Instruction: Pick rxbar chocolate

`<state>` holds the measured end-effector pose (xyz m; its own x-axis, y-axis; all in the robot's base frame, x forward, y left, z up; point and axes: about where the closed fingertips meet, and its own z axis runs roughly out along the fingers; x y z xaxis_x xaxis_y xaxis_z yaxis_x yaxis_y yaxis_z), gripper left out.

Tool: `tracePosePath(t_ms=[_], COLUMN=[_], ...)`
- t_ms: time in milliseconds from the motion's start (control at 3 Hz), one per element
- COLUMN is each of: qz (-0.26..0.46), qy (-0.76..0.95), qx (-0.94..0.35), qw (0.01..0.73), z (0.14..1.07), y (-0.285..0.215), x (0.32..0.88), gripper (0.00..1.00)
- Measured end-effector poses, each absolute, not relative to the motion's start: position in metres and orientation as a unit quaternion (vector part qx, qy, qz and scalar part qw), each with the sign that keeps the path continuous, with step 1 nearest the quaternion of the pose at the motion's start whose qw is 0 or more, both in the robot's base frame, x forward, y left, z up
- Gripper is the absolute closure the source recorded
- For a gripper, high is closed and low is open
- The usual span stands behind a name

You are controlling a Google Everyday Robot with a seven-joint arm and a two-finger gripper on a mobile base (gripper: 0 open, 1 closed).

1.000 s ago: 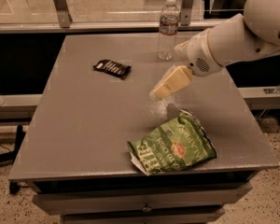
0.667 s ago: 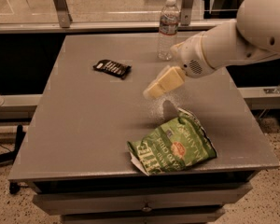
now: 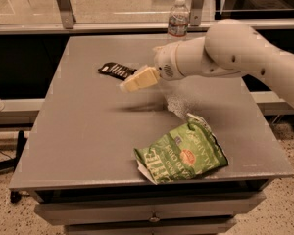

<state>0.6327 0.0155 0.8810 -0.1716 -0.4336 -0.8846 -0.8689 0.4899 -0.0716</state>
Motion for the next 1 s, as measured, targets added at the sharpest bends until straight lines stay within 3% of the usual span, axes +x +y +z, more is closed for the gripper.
tracePosePath(t_ms=[667,1000], qz=[0.245,0.244], qy=[0.705,0.705], qx=[-0.428,-0.429], qw=[0.510,0.510], z=[0.854,0.845], y=[0.076,0.082], x=[0.705,0.708], gripper=[0.00,0.00])
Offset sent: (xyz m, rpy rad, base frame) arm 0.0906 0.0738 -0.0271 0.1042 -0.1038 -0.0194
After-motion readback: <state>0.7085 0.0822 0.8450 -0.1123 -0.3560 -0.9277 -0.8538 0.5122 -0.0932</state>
